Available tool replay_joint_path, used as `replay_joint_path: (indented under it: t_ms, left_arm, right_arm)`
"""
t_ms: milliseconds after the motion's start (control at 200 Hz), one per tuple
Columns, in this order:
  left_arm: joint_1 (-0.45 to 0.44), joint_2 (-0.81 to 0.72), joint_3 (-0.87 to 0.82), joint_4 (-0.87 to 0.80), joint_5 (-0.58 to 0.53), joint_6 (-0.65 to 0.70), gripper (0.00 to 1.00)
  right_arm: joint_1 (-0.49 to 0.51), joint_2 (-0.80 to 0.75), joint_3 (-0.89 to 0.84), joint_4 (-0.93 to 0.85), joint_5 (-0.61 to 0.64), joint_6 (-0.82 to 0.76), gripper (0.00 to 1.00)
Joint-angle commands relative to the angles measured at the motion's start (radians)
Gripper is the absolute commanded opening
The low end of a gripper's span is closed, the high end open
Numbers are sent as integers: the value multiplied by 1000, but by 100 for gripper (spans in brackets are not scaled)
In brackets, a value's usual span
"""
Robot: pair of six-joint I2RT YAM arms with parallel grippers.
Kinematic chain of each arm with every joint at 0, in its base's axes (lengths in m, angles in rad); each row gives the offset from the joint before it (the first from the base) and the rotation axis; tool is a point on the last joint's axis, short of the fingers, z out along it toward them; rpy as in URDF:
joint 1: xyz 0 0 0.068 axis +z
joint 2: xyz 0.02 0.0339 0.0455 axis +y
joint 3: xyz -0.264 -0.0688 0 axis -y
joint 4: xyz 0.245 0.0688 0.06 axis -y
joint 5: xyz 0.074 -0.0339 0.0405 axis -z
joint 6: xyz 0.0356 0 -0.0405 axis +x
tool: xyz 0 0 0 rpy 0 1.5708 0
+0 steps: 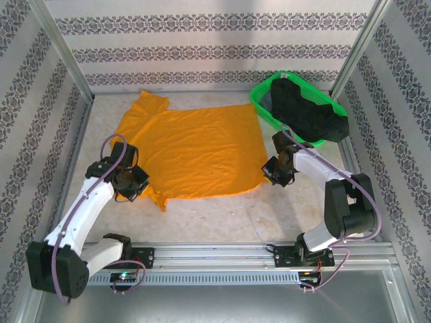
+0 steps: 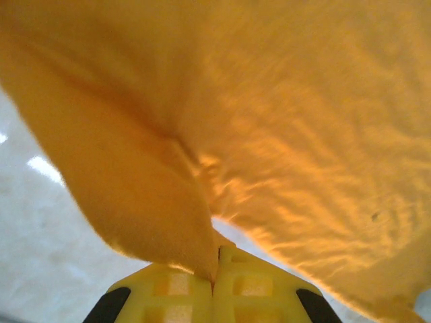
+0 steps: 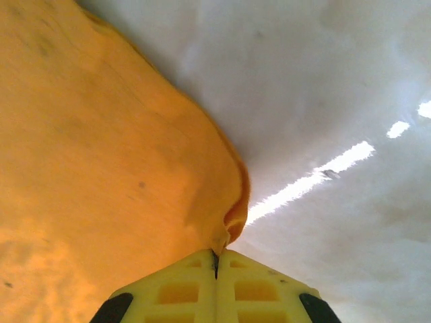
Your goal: Fold and stack the t-shirts
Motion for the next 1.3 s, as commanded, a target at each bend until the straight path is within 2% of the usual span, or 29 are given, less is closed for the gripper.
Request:
replay_joint_path:
  t_ms: [0,225,580,734,964,1294]
  left_arm:
    - [41,86,101,91,-20,93,0]
    - [127,216,207,145,-15,176,0]
    - [207,303,305,225,-45,254,0]
    - [219,347,335,260,-35,296,0]
    - [234,429,374,308,-34,338,0]
    - [244,528,428,416,-2,403,0]
  right_arm:
    - [-1,38,89,-30,-3,78,0]
    - [-7,151,250,-68,36,114,0]
    - [-27,265,381,-108,99,102,0]
    - [-34,291,422,-103,109,101,0]
    - [-42,390,524,-108,56,58,0]
    - [-53,435,562,-109,69,37,0]
